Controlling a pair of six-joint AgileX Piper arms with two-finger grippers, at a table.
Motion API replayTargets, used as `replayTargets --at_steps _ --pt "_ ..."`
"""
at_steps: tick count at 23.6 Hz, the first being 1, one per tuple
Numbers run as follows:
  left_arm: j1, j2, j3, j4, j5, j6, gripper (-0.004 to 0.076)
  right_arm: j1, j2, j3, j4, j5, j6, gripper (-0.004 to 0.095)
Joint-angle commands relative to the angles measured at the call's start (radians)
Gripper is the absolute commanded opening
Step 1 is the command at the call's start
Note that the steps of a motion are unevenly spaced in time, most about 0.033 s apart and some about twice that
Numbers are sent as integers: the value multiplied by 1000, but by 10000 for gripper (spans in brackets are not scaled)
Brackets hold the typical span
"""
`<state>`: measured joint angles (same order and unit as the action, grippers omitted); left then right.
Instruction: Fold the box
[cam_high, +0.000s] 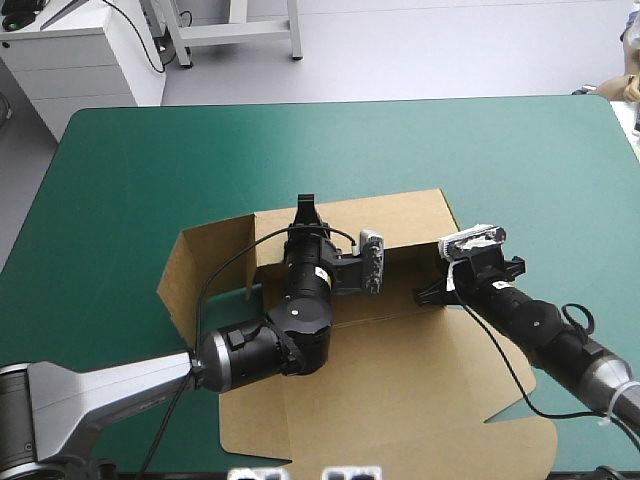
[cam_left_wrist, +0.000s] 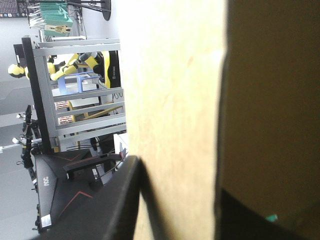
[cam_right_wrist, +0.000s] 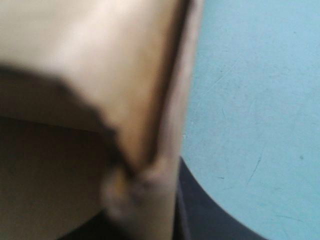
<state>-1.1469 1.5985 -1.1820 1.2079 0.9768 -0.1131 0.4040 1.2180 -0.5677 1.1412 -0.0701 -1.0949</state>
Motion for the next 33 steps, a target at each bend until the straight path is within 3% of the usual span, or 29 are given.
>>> replayTargets --at_steps 1,3,4,10,14,20,21,22,25,26,30,33 --pt "-1 -38 -18 40 -18 -14 426 0 -14 -28 1 31 24 -20" --pt "-1 -38 -18 43 -20 -14 553 0 -2 -43 1 33 38 -19" --pt "-1 -38 -18 41 -20 -14 567 0 2 -52 1 33 44 -19" --pt "-16 -38 -18 36 23 -16 568 -2 62 -124 1 16 67 -18" --pt "-115 -38 -18 34 154 -26 568 -6 168 -220 3 1 86 -18" --pt "-196 -38 -18 34 210 -105 563 -111 218 -306 2 161 131 -18" --pt "-196 -38 -18 18 212 -106 536 -129 220 -314 -4 219 135 -18" --pt "-196 -38 -21 -15 215 -106 407 -148 224 -322 -8 280 135 -18" --pt "-196 -40 -21 -38 240 -95 50 -150 224 -322 -35 293 165 -17" --pt "-196 -41 -21 -38 248 -81 0 -150 224 -322 -60 298 190 -17" --pt "-181 -83 -82 -158 236 -39 4 -150 224 -323 -194 318 304 -18" --pt "-161 -144 -179 -399 201 99 4 -150 227 -323 -286 341 395 -18"
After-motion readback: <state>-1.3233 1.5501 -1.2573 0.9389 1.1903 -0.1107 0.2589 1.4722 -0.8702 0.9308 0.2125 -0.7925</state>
